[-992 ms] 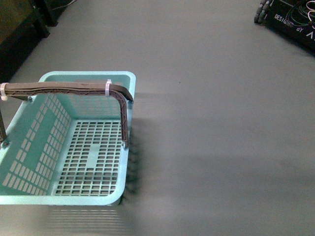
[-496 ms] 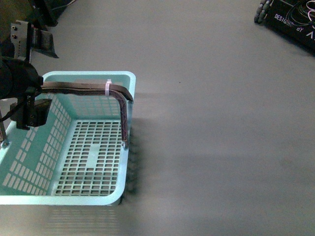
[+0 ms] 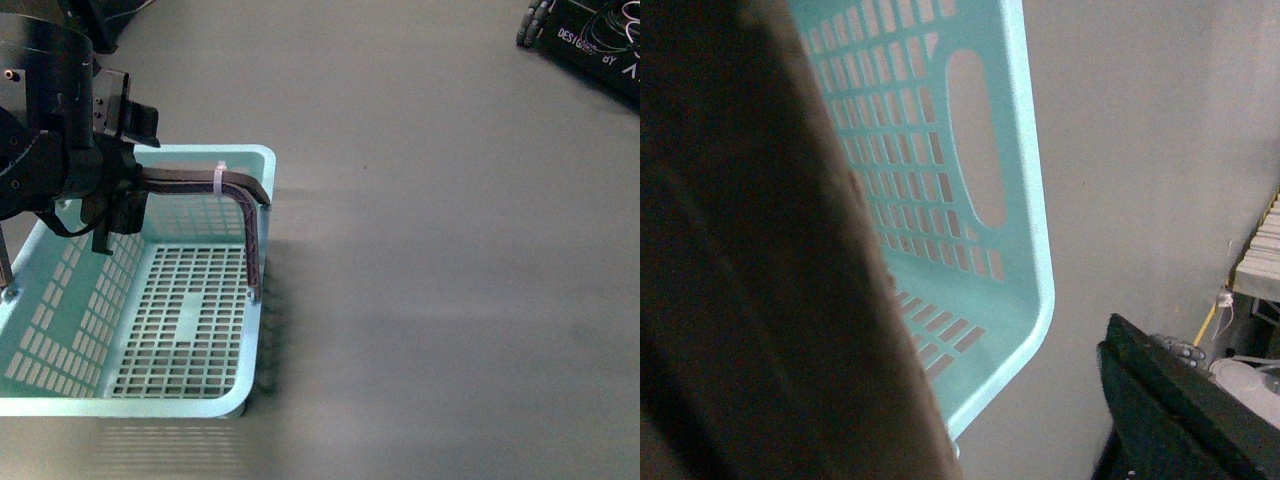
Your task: Pick mango and avocado into basket
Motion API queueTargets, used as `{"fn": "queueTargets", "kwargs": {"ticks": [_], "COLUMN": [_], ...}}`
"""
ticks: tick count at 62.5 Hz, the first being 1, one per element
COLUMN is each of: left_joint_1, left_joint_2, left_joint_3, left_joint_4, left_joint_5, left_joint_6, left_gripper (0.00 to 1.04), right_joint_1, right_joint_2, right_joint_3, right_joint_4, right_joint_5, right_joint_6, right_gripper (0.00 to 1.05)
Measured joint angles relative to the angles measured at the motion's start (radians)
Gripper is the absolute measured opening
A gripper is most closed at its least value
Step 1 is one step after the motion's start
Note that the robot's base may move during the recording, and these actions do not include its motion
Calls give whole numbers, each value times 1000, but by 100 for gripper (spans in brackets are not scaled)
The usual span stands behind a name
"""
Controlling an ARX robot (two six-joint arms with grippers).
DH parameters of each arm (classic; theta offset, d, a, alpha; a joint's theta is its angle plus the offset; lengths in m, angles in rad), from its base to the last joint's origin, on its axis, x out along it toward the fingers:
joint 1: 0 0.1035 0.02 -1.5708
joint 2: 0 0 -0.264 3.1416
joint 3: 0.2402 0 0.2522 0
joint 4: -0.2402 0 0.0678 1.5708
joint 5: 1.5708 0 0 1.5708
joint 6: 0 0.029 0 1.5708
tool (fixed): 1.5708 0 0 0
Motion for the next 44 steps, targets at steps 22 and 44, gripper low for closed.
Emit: {"fn": "queueTargets", "kwargs": {"ticks": [22, 44], "left_joint_1": [23, 125], "left_joint_2": [5, -545], "left_joint_3": [32, -362], "left_joint_4": [-42, -47], "left_joint_5": [10, 113], "left_joint_6": [-53, -142], "left_gripper": [27, 27], "right_joint_1": [0, 0], "right_joint_2": [0, 0], "right_joint_3": [0, 0], "right_joint_4": [0, 0], "right_joint_5": [0, 0], "right_joint_6": [0, 0], "right_gripper": [96, 96]}}
